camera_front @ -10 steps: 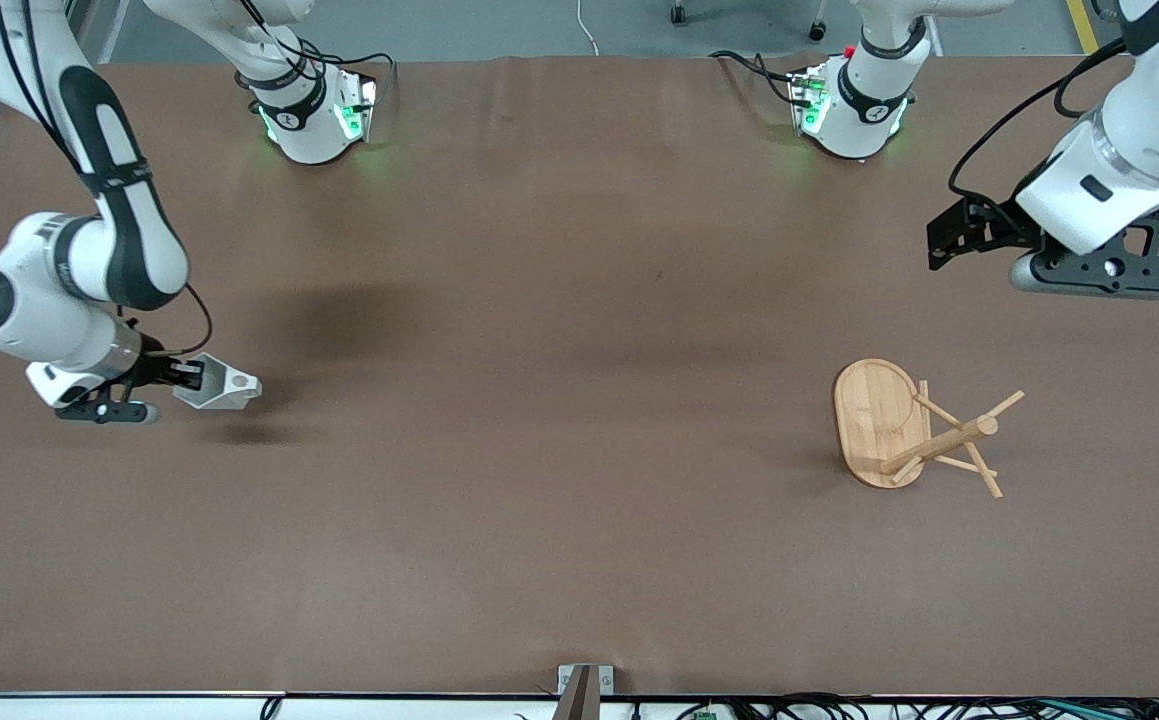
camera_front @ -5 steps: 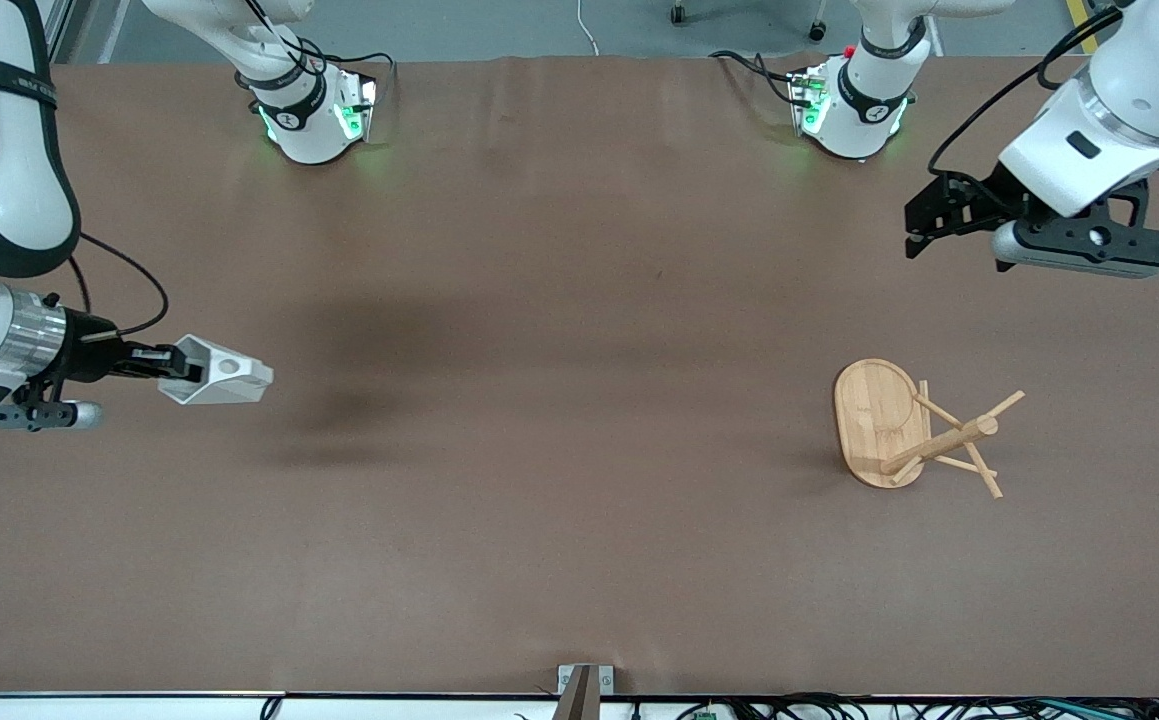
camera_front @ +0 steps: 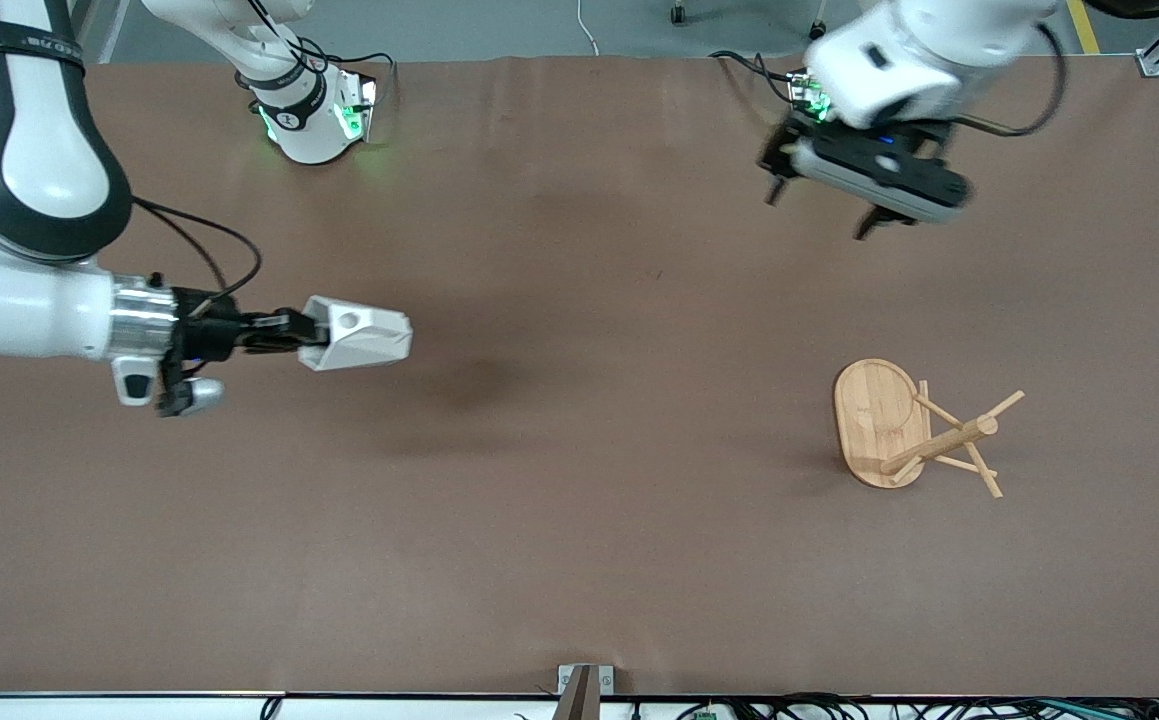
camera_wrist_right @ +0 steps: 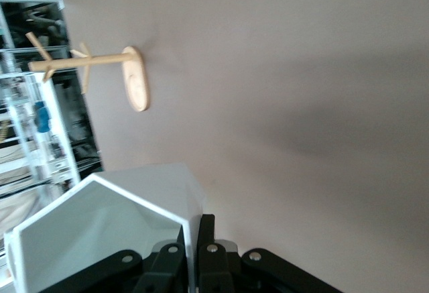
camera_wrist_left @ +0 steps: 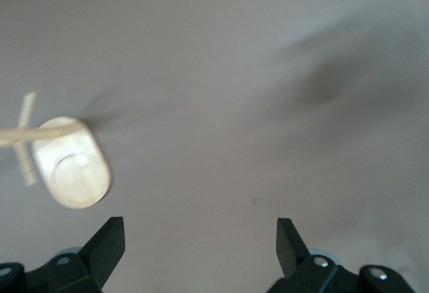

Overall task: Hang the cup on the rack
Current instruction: 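Lift the white cup with the right gripper while the left gripper approaches, then grasp the white cup with the left gripper from the right gripper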

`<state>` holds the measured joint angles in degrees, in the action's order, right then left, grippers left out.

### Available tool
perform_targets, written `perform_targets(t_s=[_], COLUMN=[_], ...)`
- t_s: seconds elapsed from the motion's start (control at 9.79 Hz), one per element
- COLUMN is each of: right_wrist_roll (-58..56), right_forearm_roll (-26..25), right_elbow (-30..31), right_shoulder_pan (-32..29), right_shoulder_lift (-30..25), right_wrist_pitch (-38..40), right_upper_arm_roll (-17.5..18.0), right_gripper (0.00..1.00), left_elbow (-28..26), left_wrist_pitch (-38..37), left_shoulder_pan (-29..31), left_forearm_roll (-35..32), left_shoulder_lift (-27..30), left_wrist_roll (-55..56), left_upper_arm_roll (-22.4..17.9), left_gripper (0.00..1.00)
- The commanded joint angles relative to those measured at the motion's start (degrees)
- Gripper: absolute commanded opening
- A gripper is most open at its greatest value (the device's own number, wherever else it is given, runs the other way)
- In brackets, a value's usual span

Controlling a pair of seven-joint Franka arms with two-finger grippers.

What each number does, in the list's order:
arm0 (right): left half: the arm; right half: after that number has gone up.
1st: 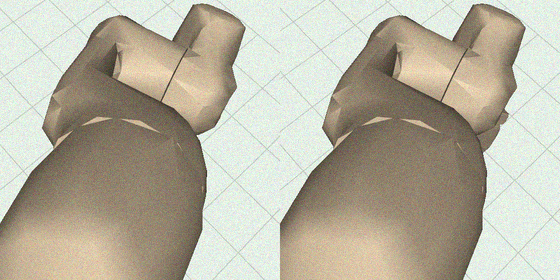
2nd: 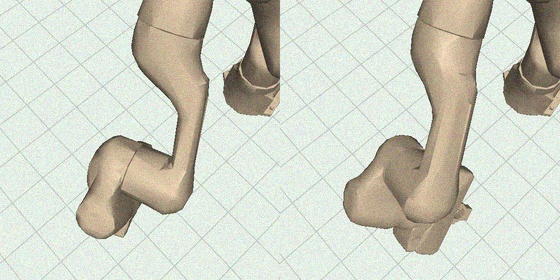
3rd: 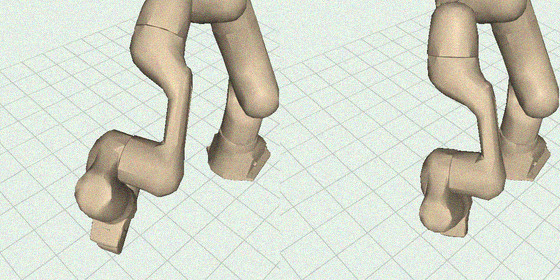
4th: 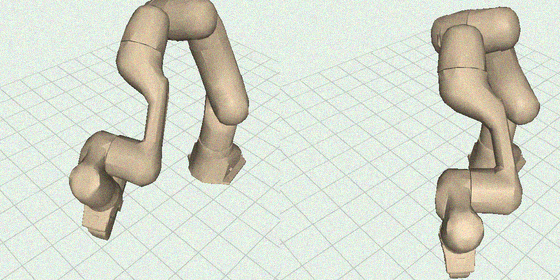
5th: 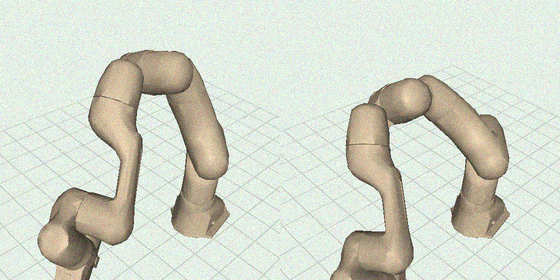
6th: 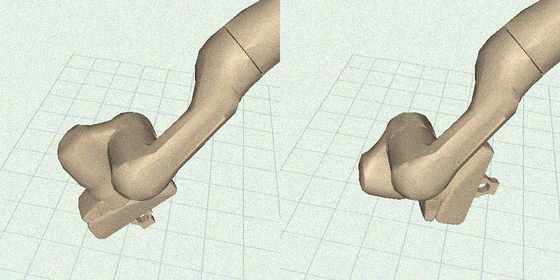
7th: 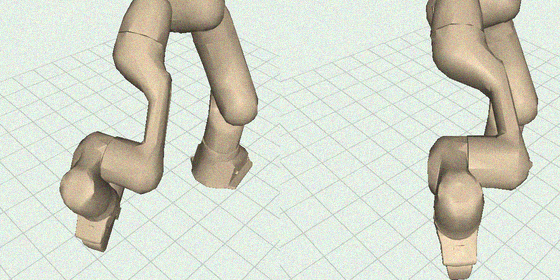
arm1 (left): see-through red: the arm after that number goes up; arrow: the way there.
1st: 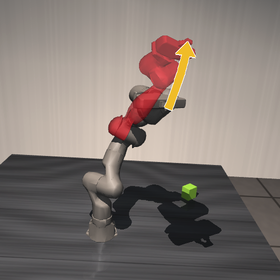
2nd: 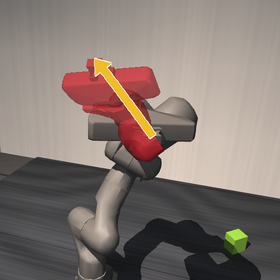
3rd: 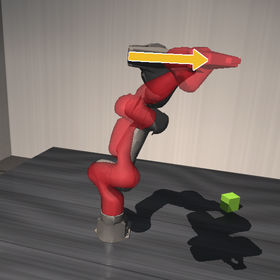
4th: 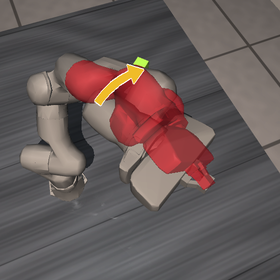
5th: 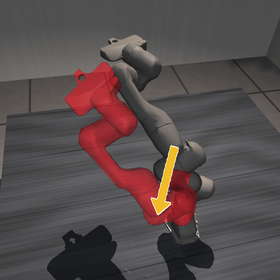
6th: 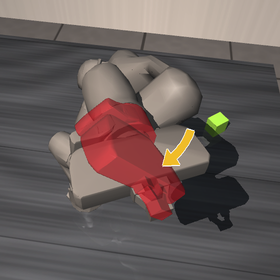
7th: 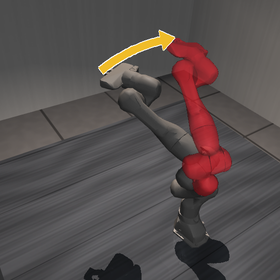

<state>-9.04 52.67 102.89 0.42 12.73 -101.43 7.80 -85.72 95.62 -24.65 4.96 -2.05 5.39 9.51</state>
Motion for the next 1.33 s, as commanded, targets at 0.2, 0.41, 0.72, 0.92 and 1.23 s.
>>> perform_targets(t_s=[0.2, 0.41, 0.72, 0.92, 1.23], right_wrist_roll=[-0.89, -0.98, -3.61, -3.70, -3.70], right_forearm_roll=[20.58, 22.91, 31.60, 32.22, 32.32], right_elbow=[6.87, 8.29, 11.37, 12.24, 12.43], right_shoulder_pan=[-0.51, -0.42, -0.33, -0.33, -0.33], right_shoulder_lift=[-0.78, -0.78, -0.69, -0.78, -0.78], right_wrist_pitch=[-1.23, -2.55, -3.16, -3.43, -3.51], right_upper_arm_roll=[6.86, 9.77, 13.11, 14.08, 14.61], right_gripper=[0.00, 0.00, 0.00, 0.00, 0.00], left_elbow=[3.09, 3.01, 3.36, 4.59, 4.33], left_wrist_pitch=[5.94, 14.29, 18.72, 18.73, 18.38], left_shoulder_pan=[-8.57, -8.66, -9.28, -9.28, -9.19], left_forearm_roll=[2.75, 7.16, 7.34, 9.61, 11.46], left_shoulder_lift=[-7.07, -9.80, -13.40, -14.74, -14.91], left_wrist_roll=[-8.09, -15.20, -22.94, -28.49, -32.72], left_upper_arm_roll=[0.16, 0.24, 1.03, 1.12, 1.30], left_gripper=[1.00, 1.00, 1.00, 1.00, 1.00])
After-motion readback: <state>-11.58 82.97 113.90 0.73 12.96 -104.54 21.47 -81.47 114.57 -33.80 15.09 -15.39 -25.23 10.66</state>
